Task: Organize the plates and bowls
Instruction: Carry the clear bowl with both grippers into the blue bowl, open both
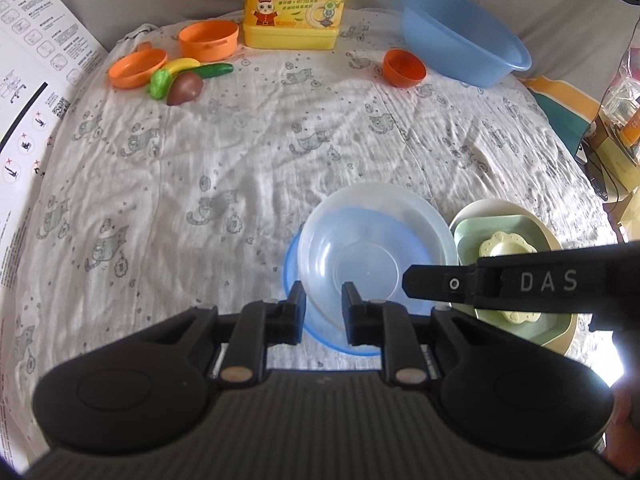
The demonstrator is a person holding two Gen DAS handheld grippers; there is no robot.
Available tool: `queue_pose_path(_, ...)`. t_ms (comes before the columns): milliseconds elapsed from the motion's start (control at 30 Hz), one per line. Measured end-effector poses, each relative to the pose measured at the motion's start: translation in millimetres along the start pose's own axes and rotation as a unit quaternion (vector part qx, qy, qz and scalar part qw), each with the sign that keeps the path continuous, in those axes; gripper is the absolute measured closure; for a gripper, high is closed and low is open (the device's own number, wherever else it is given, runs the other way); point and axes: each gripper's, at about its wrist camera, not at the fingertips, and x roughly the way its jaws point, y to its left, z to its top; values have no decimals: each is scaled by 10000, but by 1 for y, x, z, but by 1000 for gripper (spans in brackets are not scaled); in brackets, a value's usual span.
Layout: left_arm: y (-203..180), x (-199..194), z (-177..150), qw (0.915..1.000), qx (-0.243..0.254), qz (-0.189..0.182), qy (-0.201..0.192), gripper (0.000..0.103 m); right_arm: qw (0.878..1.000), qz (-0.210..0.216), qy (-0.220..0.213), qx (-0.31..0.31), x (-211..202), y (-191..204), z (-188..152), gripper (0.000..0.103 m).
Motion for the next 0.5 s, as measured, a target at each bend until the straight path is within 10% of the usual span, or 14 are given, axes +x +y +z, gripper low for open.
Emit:
queue_pose_path(100,1,0,0,10000,-22,-11,-10,81,10000,-12,2,-52,1,1,1,73)
queue_pose_path(233,4,-6,0,9995,-76,165,-240,28,9993,-97,-237,-270,-6,8,2,37)
queue_pose_path(500,20,-10,2,9983,-287,321,-399,4,9972,-248,-504,-498,-11,10,4,5)
